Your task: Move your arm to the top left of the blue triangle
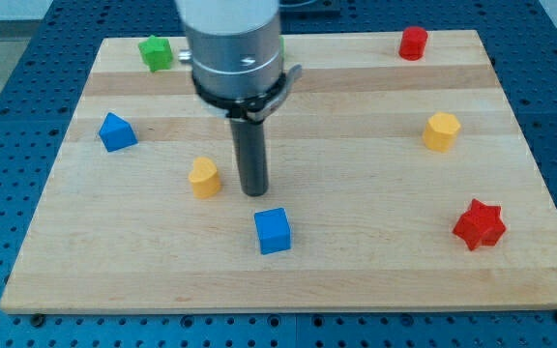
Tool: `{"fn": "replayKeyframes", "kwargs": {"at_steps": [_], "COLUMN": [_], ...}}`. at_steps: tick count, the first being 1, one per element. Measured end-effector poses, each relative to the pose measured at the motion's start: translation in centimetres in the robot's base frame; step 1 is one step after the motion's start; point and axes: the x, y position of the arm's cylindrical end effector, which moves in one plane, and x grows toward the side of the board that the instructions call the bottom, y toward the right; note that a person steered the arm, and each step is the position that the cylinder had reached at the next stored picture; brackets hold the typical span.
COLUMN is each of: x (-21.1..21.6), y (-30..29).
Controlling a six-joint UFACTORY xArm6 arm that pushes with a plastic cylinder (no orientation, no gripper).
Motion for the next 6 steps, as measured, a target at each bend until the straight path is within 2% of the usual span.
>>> {"fn": "replayKeyframes", "kwargs": {"at_steps": [2,4,5,6], "x": [0.8,3.7,1.0,1.0], "y": [-0.8,-4.9,-6.5,-7.2]}}
